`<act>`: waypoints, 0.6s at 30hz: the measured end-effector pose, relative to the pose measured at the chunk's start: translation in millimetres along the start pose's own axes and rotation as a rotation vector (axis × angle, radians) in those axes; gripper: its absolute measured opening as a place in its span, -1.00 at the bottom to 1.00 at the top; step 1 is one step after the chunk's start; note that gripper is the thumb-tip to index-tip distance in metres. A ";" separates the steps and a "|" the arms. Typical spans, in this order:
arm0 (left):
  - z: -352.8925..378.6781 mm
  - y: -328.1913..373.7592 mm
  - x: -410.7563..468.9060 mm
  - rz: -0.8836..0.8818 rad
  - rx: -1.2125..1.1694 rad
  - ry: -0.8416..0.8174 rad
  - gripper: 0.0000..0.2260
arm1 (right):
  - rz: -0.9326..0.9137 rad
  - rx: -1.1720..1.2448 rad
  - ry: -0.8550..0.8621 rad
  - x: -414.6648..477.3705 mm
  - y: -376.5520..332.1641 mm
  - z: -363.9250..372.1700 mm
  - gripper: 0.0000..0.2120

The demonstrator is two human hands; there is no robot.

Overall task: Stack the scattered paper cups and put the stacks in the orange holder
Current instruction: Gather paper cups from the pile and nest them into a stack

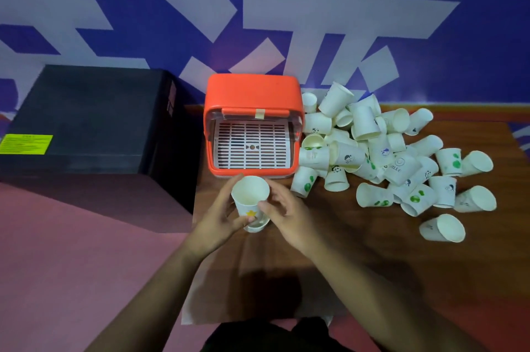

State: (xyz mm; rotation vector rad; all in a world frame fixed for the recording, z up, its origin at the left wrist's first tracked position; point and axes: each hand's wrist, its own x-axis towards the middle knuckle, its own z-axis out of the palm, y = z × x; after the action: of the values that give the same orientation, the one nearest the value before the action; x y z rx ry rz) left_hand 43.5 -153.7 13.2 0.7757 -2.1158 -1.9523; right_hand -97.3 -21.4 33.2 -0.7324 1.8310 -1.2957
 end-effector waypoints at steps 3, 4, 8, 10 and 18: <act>0.2 -7.7 -4.3 -0.051 -0.007 -0.056 -0.29 | 0.042 -0.037 0.007 -2.6 12.2 1.1 -0.56; 0.4 -9.9 -5.4 -0.071 -0.010 -0.058 -0.30 | 0.049 -0.059 0.004 -3.0 16.4 1.6 -0.56; 0.6 -23.6 -7.6 -0.136 0.011 -0.071 -0.33 | 0.092 -0.200 -0.008 -4.1 28.9 3.4 -0.54; 0.9 -31.7 -6.9 -0.147 0.046 -0.077 -0.33 | 0.102 -0.242 0.001 -4.5 39.4 6.4 -0.48; 11.0 -29.3 -6.3 -0.092 0.273 0.017 -0.38 | 0.148 -0.353 0.002 -7.2 46.3 -4.5 -0.47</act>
State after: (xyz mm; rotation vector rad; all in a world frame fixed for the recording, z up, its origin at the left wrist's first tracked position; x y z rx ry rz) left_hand 51.6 -141.5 -15.1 0.9476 -2.4078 -1.7106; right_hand -98.3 1.5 -8.0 -0.7616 2.1002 -0.8884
